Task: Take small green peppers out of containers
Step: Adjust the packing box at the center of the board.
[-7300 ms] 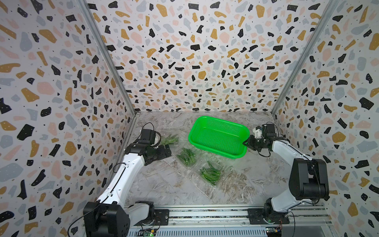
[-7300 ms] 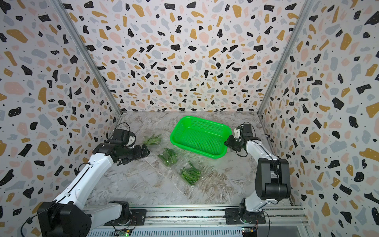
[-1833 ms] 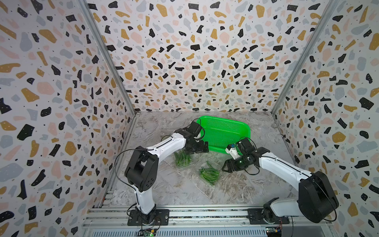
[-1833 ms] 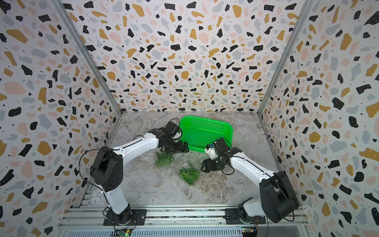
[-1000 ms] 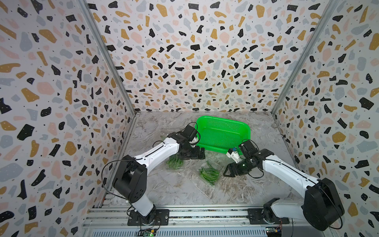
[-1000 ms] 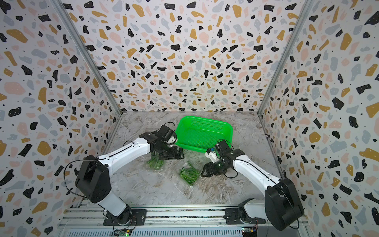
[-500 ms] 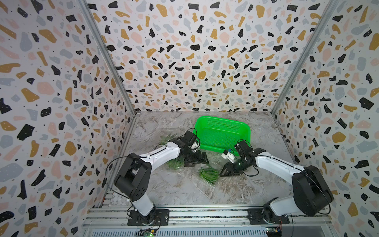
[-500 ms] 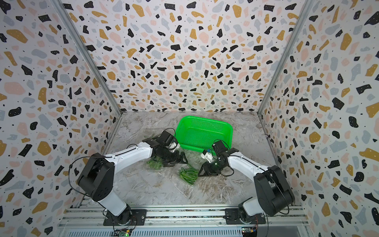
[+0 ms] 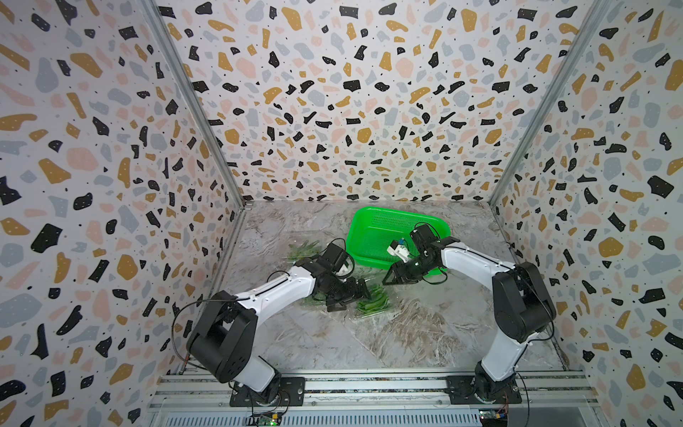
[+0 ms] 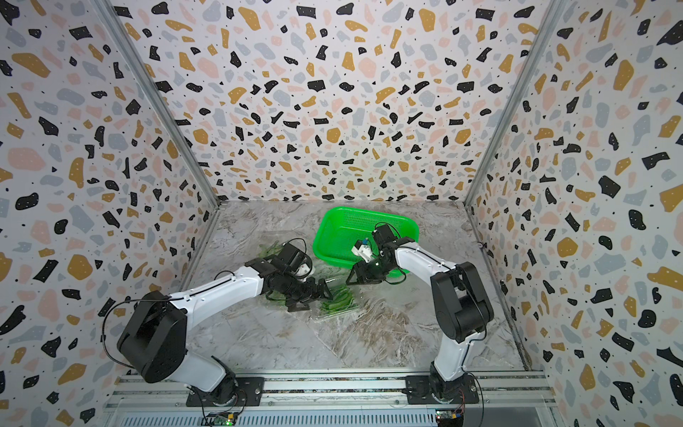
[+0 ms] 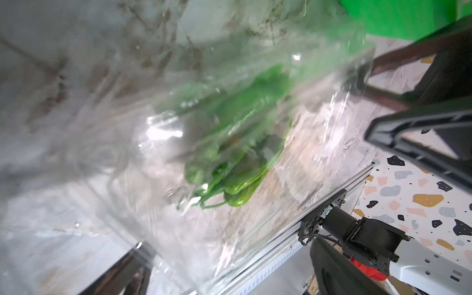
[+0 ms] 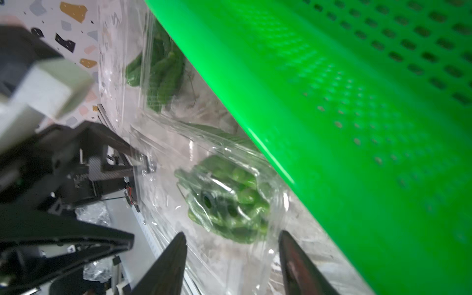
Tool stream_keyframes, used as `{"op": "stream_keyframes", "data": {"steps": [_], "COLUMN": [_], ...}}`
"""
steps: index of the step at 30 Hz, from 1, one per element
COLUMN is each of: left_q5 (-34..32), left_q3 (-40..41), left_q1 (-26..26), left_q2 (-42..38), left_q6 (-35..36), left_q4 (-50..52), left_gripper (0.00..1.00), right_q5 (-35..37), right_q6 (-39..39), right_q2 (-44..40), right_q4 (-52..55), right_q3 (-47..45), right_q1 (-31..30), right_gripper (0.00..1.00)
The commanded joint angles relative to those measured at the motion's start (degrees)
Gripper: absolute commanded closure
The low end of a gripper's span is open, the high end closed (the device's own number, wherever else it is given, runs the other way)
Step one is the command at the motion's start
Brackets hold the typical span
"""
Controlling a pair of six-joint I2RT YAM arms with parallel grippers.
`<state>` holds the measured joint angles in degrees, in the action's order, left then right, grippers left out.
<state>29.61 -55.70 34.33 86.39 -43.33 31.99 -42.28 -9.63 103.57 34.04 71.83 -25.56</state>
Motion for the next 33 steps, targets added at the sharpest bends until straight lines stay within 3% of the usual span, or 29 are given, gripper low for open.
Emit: {"op": "stream_keyframes", "data": {"steps": [1, 6, 16, 24, 33], "left_q5": [-2.07, -10.69, -20.64, -19.67, -16.03], "left_q3": [0.51, -0.50, -5.78, -11.91, -18.01], "left_q1": [0.30, 0.39, 0.48, 0.57, 0.74], "left_q2": [-2.71, -6.78, -10.14, -5.01, 5.89], "left_q6": [0.26, 4.72, 13.66, 17.40, 23.91], "left_q4": [3.34, 11.84, 19.23, 18.25, 16.87], "left_gripper": [0.02, 0.01, 0.00, 0.01, 0.01], "right_q5": [0.48, 3.93, 5.45, 4.30, 0.85], "right_q6": [3.12, 4.58, 3.00, -2.19, -4.82], "right_q2": [1.04, -1.91, -15.58, -26.97, -30.27], "right_q4": [4.06, 6.93, 9.87, 7.93, 2.01], "right_q3": [2.30, 0.51, -7.05, -19.74, -29.51], "right_q1": [-0.10, 1.53, 4.47, 5.39, 9.50], "right_gripper": [0.33, 0.28, 0.26, 0.32, 0.51]}}
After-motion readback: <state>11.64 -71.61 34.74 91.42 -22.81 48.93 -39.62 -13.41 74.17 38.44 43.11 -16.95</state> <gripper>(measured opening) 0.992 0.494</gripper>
